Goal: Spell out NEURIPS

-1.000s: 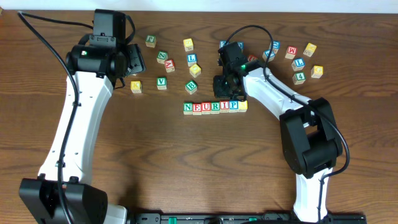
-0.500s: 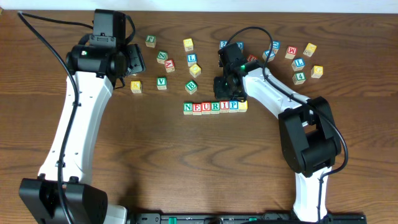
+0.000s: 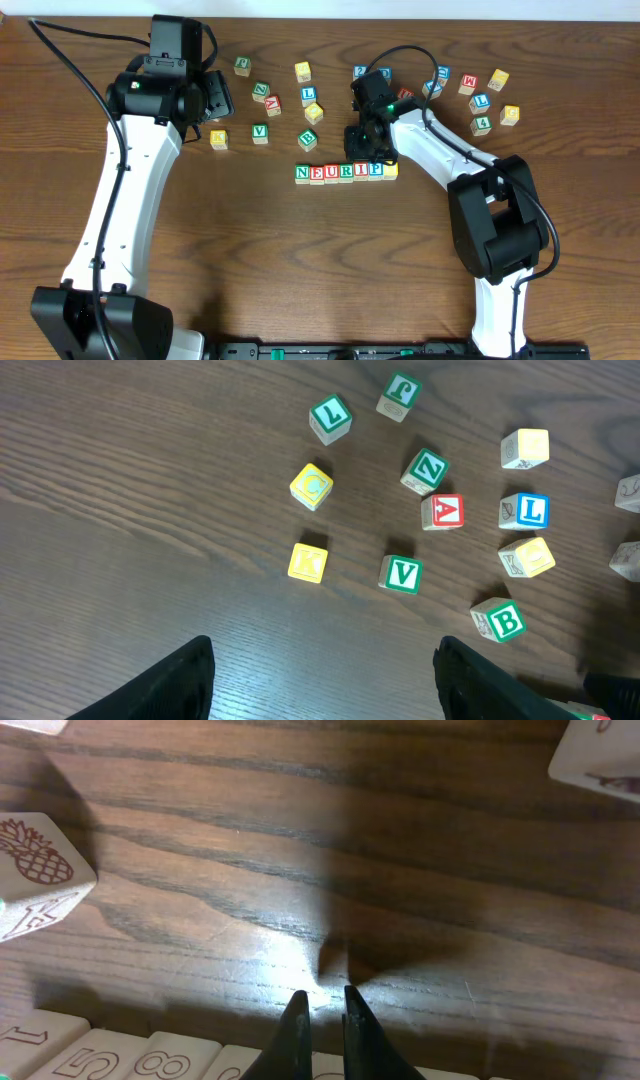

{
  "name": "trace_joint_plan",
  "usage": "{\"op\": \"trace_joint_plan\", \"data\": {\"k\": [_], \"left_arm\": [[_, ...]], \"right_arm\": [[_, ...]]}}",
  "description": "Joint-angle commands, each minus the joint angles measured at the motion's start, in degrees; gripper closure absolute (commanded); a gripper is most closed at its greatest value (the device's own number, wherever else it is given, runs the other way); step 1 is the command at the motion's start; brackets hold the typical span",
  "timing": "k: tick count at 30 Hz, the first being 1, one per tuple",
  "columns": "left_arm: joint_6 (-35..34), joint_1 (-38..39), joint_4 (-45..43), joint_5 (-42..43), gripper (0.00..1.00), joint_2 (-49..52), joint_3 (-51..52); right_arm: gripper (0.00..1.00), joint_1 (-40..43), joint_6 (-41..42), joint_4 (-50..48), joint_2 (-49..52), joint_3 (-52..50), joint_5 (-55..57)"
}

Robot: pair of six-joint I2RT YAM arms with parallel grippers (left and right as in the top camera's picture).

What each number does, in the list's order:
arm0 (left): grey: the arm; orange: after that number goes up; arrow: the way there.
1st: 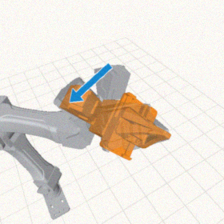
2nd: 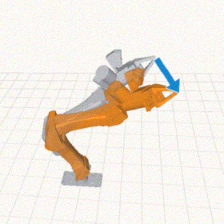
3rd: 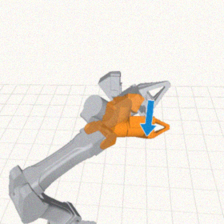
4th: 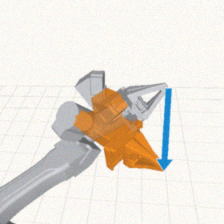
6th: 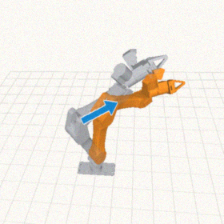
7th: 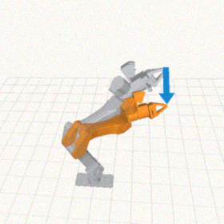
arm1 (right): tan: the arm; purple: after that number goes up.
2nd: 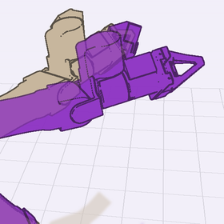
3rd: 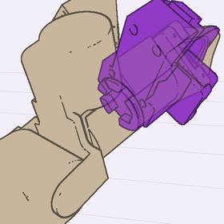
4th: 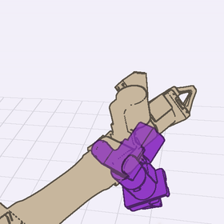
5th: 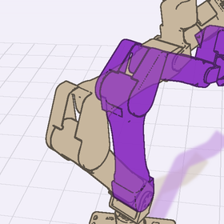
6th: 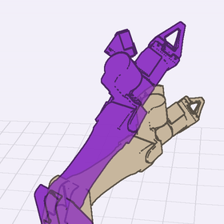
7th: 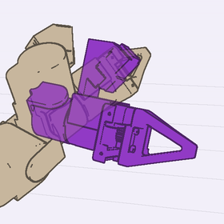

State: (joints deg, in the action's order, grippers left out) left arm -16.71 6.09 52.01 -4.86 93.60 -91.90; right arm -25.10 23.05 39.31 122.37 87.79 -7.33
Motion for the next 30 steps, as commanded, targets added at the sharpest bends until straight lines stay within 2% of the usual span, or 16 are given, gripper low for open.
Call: {"op": "trace_joint_plan", "data": {"k": [1,30], "left_arm": [[-0.5,-0.3,-0.2,-0.7,0.30,0.7,-0.2],[-0.5,-0.3,-0.2,-0.7,0.30,0.7,-0.2]], "right_arm": [[0.93,-0.1,0.7,0.1,0.4,1.0,-0.8],[0.92,-0.9,1.2,1.4,0.4,1.0,-0.7]]}}
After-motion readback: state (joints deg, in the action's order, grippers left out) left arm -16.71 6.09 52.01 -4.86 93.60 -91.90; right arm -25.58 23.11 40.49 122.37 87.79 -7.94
